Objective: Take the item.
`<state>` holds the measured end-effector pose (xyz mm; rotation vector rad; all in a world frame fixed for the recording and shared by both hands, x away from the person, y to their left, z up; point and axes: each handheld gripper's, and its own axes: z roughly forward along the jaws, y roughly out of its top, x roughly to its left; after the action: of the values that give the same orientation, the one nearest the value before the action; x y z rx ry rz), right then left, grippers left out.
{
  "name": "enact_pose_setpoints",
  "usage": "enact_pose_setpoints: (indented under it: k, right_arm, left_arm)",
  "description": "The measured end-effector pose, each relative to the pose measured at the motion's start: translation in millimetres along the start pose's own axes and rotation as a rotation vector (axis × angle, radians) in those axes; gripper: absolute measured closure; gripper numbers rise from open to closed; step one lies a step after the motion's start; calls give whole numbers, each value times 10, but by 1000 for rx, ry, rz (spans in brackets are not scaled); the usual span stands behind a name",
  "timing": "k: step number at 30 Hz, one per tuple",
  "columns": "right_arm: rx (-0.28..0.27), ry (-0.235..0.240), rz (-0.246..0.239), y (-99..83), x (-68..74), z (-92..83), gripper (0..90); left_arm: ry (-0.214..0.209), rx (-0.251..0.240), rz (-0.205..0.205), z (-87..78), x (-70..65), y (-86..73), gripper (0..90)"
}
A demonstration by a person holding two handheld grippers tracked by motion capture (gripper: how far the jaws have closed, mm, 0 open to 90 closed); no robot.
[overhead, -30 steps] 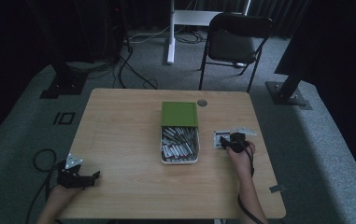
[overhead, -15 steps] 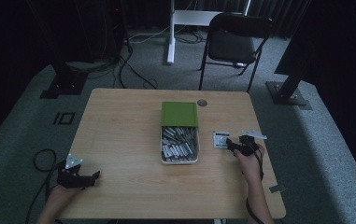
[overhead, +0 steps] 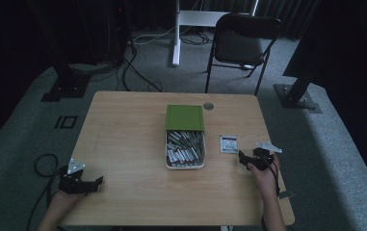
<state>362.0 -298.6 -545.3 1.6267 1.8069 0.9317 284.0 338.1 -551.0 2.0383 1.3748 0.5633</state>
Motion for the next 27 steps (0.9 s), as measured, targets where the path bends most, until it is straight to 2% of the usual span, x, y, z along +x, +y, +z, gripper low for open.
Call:
enact_pose_setpoints:
  k: [1,5,14,16,21,27]
  right_arm:
    - [-8,-18,12,-36,-23,-63,147]
    - [-11,-40,9,-81,-44,-138,148]
    - [-8,-61,21,-242,-80,-296,147]
    - [-9,-69,39,-277,-97,-317,147]
    - [22,-87,11,-359,-116,-364,147]
    - [30,-111,13,-432,-144,-442,147]
  left_arm:
    - [0,0,0,0,0,0,14]
    - [0,0,0,0,0,0,14]
    - [0,1,2,-1,1,0,14]
    - [0,2,2,-1,1,0,14]
    - [0,2,2,-1,1,0,14]
    - [0,2,2,-1,1,0,14]
